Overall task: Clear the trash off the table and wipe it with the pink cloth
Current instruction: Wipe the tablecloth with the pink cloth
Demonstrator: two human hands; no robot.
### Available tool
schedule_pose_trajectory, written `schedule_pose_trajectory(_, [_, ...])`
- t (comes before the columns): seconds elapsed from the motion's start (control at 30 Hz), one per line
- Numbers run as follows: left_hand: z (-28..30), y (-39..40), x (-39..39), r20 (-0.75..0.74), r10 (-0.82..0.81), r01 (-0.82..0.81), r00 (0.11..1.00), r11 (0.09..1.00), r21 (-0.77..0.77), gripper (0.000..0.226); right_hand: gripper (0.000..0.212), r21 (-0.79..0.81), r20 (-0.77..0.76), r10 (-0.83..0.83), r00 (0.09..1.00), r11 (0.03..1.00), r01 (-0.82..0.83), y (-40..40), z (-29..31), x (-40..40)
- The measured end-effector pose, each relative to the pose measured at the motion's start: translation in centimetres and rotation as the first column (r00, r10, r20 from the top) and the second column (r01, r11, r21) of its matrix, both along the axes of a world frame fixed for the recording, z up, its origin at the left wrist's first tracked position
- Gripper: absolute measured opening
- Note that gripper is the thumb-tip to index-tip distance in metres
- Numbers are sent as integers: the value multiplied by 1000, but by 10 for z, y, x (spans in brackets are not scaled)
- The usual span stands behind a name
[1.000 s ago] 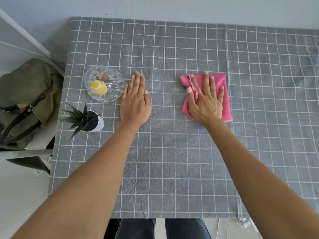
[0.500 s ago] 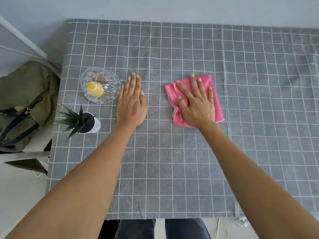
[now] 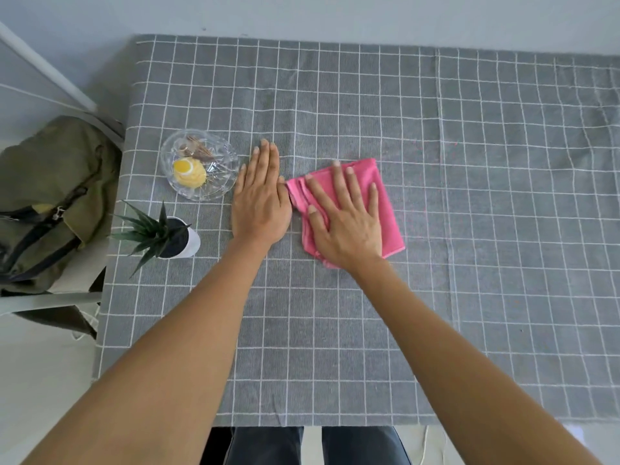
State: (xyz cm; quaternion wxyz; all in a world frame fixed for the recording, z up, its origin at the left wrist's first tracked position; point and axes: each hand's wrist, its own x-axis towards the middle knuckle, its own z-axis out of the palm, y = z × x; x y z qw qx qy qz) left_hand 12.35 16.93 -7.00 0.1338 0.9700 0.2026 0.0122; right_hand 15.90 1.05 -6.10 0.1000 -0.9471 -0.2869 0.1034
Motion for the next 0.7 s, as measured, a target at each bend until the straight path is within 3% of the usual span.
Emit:
schedule_pose_trajectory(0.27, [2,0,-2,17,-4,4,1000,1000,-12,53,54,-2,12,65,998,998,-65,-21,-1,28])
schedule_pose_trajectory(0.53, [3,1,-2,-1,-6,6,1000,1000,8,53,55,-28,-15,-269,963,963,268,-75,1,100])
schedule_pose_trajectory(0.7, [2,0,-1,-14,7,-6,1000,1000,21,54,55,-48,-29,-280,960,959,278,-55,1,87])
